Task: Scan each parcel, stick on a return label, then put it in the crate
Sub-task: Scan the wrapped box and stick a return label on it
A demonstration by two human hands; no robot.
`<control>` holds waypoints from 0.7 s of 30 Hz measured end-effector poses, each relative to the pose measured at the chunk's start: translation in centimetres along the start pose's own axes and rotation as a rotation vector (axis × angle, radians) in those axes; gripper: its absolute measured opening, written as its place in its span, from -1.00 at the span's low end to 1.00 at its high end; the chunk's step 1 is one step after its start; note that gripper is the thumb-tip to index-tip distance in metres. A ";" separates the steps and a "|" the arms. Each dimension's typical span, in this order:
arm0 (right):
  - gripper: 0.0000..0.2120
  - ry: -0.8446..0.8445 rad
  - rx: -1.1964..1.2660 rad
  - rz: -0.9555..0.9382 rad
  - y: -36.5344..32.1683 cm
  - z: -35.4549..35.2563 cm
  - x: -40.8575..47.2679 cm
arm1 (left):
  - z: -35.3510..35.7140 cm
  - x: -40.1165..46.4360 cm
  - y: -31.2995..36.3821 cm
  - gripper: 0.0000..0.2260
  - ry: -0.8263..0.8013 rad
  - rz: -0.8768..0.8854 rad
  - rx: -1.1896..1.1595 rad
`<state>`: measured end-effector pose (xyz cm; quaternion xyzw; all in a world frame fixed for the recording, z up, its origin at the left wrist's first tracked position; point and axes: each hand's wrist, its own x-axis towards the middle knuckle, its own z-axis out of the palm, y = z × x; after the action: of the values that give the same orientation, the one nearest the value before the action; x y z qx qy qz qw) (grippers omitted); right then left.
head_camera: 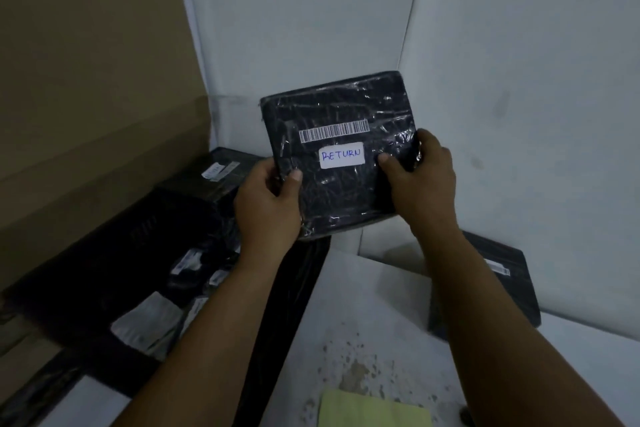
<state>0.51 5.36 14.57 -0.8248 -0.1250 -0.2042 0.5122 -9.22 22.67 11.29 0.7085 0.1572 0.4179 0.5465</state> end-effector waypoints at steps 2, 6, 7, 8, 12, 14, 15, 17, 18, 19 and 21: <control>-0.38 0.002 0.021 -0.037 -0.8 1.1 0.2 | -1.0 1.0 0.4 -0.85 0.054 0.032 -0.033; -0.36 -0.116 0.033 -0.009 -1.1 4.8 -0.1 | -3.4 2.6 -0.3 -0.78 0.148 0.034 -0.017; -0.38 -0.160 0.041 0.007 -1.0 5.9 -0.2 | -4.0 2.7 -0.9 -0.78 0.168 0.025 -0.015; -0.40 -0.201 0.062 0.017 -0.9 6.9 -0.4 | -4.5 2.8 -1.6 -0.78 0.184 0.017 -0.011; -0.57 -0.344 0.231 0.077 -0.1 10.5 -0.7 | -6.2 2.6 -4.1 -0.76 0.217 -0.038 0.015; -0.62 -0.396 0.274 0.104 0.5 11.9 -0.4 | -6.7 2.4 -5.1 -0.73 0.212 -0.050 0.038; -0.64 -0.422 0.295 0.119 0.8 12.4 -0.3 | -6.8 2.3 -5.5 -0.73 0.200 -0.052 0.061; -0.64 -0.476 0.314 0.156 1.3 13.2 -0.3 | -6.8 2.0 -6.3 -0.72 0.171 -0.045 0.122; -0.57 -0.498 0.314 0.176 1.4 13.4 -0.3 | -6.7 1.8 -6.7 -0.72 0.157 -0.039 0.146; -0.47 -0.509 0.314 0.194 1.5 13.6 -0.3 | -6.6 1.7 -7.0 -0.71 0.142 -0.031 0.161; -0.33 -0.497 0.322 0.218 1.3 14.0 -0.3 | -6.3 1.5 -7.5 -0.70 0.112 -0.016 0.190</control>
<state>3.69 17.29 7.92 -0.7662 -0.1879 0.0825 0.6090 -11.35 30.39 5.49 0.7313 0.2322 0.4358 0.4705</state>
